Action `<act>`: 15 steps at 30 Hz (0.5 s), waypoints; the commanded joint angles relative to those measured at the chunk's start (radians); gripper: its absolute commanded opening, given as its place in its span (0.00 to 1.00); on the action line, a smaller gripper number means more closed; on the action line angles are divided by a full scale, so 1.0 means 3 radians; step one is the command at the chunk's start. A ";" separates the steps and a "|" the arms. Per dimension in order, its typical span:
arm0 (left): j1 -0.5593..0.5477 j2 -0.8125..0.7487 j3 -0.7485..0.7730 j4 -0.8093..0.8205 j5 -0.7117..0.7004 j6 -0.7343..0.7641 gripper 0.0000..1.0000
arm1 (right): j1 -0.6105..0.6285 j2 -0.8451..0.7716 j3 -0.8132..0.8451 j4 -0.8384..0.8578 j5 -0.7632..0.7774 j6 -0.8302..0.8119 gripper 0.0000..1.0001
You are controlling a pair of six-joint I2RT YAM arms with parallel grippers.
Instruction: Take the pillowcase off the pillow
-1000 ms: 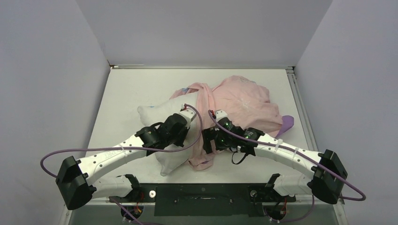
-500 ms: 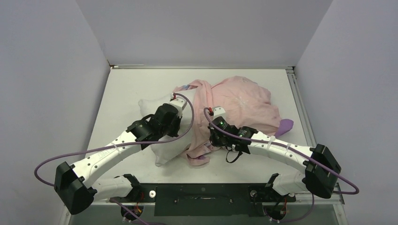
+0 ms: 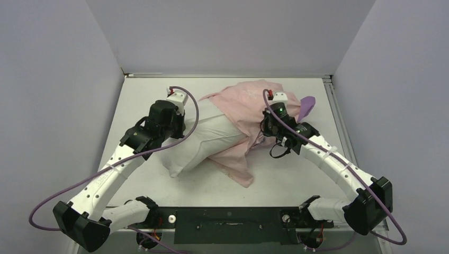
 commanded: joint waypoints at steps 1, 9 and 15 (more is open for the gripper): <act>0.0270 -0.0246 0.0240 -0.0184 -0.0412 0.0247 0.00 | -0.0621 -0.0199 0.0299 -0.0344 0.0444 -0.0312 0.05; 0.0326 -0.0769 -0.0197 -0.0081 0.0195 0.0269 0.00 | -0.1433 -0.0232 0.0246 -0.0316 -0.0134 -0.0136 0.05; 0.0317 -0.1249 -0.0847 0.0147 0.1307 0.0052 0.00 | -0.1539 -0.0283 -0.0205 -0.0092 -0.0772 -0.0036 0.05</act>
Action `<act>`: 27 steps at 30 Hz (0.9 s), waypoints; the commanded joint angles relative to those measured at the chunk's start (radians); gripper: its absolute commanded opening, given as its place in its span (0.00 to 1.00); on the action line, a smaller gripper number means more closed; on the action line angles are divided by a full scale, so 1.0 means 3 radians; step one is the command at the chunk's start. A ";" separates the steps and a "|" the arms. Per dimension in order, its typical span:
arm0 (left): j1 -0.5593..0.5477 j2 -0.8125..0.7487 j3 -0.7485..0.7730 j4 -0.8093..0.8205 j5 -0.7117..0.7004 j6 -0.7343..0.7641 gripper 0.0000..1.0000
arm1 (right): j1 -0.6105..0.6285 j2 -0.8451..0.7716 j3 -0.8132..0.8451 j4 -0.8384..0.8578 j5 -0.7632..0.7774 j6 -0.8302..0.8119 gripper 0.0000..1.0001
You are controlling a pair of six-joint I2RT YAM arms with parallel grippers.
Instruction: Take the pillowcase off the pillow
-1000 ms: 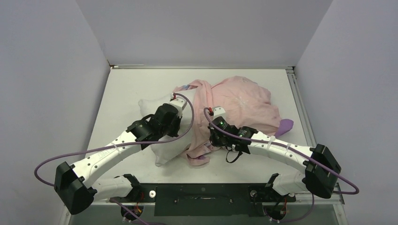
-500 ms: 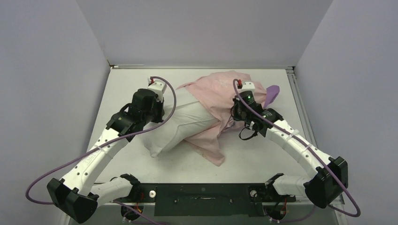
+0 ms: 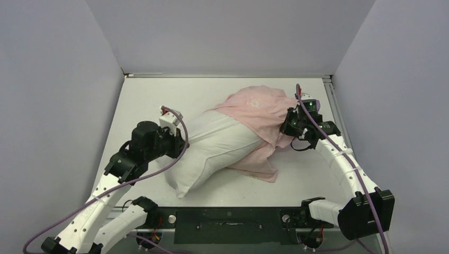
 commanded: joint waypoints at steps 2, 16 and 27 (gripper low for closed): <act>0.0129 -0.0475 -0.0425 0.0182 0.0578 -0.0162 0.00 | -0.0249 -0.0201 -0.0376 0.0216 0.0148 -0.0018 0.05; 0.0138 0.0177 0.0168 0.0694 0.0206 -0.1003 0.80 | -0.0238 -0.0634 -0.0872 0.0212 -0.0025 0.0024 0.14; 0.0277 0.1743 0.0925 0.0758 0.0199 -0.1006 0.83 | -0.0223 -0.0781 -0.0876 0.0149 -0.0062 -0.0036 0.23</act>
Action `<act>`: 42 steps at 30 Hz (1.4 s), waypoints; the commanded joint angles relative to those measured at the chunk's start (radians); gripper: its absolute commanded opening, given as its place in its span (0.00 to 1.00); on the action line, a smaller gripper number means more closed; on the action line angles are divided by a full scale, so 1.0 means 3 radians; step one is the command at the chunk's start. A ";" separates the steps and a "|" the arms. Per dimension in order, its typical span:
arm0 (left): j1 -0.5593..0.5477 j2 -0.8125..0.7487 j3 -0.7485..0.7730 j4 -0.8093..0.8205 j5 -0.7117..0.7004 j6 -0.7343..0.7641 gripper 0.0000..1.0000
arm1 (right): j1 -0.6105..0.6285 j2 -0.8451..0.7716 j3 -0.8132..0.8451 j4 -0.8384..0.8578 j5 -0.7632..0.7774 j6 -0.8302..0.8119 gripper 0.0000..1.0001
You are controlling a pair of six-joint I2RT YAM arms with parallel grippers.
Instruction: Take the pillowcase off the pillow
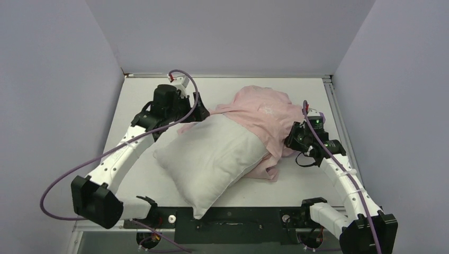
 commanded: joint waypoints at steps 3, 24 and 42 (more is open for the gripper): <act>0.0051 0.0555 -0.0028 0.0323 0.0251 -0.0157 0.82 | -0.0004 -0.0187 0.0023 0.0057 0.0094 -0.0088 0.26; -0.0381 0.0259 -0.0575 0.0674 0.0371 -0.0049 0.00 | 0.0747 0.0420 0.1536 -0.0247 0.0270 -0.0491 0.81; -0.0851 -0.0139 -0.0559 0.0416 -0.0289 0.0265 0.00 | 0.1696 0.2573 0.3360 -0.0399 0.0139 -0.1136 0.95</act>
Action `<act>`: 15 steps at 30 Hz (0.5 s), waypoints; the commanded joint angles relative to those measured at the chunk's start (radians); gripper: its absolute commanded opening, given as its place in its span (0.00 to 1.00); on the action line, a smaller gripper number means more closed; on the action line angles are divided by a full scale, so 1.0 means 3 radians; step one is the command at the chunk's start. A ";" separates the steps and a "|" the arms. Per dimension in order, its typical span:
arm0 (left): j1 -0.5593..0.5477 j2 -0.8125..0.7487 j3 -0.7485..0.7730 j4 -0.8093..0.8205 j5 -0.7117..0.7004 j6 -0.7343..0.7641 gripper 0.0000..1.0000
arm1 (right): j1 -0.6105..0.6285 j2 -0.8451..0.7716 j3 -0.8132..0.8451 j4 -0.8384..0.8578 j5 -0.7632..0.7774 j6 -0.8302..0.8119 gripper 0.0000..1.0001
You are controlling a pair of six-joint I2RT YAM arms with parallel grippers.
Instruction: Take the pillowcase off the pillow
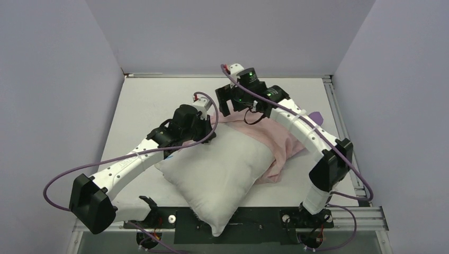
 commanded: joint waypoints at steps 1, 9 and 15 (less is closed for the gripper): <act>-0.0045 -0.0185 0.0047 0.0064 -0.0076 0.0078 0.00 | 0.0123 0.0428 0.0333 -0.0173 0.0021 -0.0201 0.95; -0.0037 -0.0259 -0.0017 -0.0020 -0.0264 0.0087 0.00 | 0.0209 0.0806 0.0345 -0.0534 0.0300 -0.0387 0.70; 0.0146 -0.0384 0.0014 -0.0207 -0.0387 0.0156 0.00 | 0.0046 0.0863 0.0515 -0.0772 0.0835 -0.0398 0.12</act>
